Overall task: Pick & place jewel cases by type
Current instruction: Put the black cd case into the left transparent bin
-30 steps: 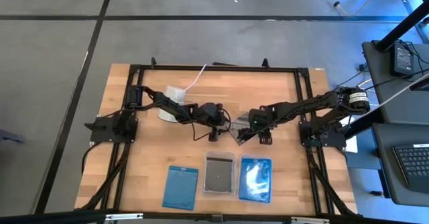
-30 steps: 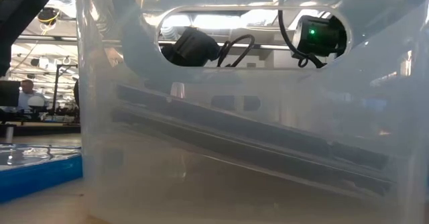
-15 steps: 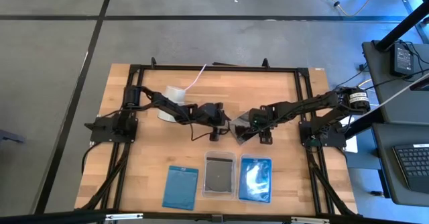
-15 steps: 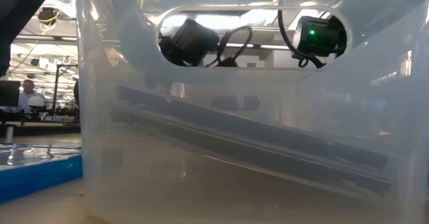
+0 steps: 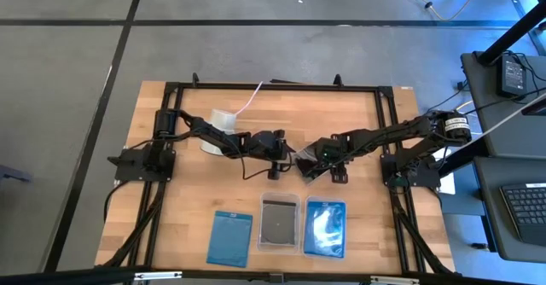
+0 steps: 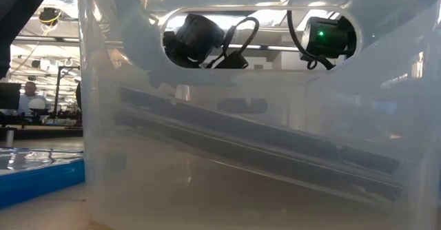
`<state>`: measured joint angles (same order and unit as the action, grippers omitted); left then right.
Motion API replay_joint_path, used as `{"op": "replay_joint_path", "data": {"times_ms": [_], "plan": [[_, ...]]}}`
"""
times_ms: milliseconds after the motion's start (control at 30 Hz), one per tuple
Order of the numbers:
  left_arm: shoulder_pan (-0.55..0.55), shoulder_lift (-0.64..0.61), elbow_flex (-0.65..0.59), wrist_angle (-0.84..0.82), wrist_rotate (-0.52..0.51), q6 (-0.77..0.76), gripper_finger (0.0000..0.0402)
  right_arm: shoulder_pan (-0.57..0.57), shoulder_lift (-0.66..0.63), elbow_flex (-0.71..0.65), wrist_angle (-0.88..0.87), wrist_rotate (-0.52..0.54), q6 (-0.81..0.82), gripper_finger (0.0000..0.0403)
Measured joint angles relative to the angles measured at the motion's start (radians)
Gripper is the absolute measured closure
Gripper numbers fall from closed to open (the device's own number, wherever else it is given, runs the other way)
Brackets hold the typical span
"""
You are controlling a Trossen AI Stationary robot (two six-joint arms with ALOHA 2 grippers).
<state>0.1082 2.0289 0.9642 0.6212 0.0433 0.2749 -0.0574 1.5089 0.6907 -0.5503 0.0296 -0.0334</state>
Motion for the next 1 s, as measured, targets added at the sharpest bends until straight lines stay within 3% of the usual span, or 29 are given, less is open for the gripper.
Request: {"op": "replay_joint_path", "data": {"times_ms": [433,733,1000], "plan": [[-0.005,-0.044,0.008,0.063,-0.007,-0.010,0.0183,0.000,-0.001,0.002,-0.018,0.001,-0.032,0.0163],[-0.001,-0.044,0.018,0.106,-0.080,0.039,0.0183,0.002,0.005,0.003,0.197,-0.084,-0.079,0.0163],[0.000,-0.041,0.016,0.078,-0.119,0.054,0.0183,0.002,0.004,0.003,0.203,-0.080,-0.088,0.0163]]}}
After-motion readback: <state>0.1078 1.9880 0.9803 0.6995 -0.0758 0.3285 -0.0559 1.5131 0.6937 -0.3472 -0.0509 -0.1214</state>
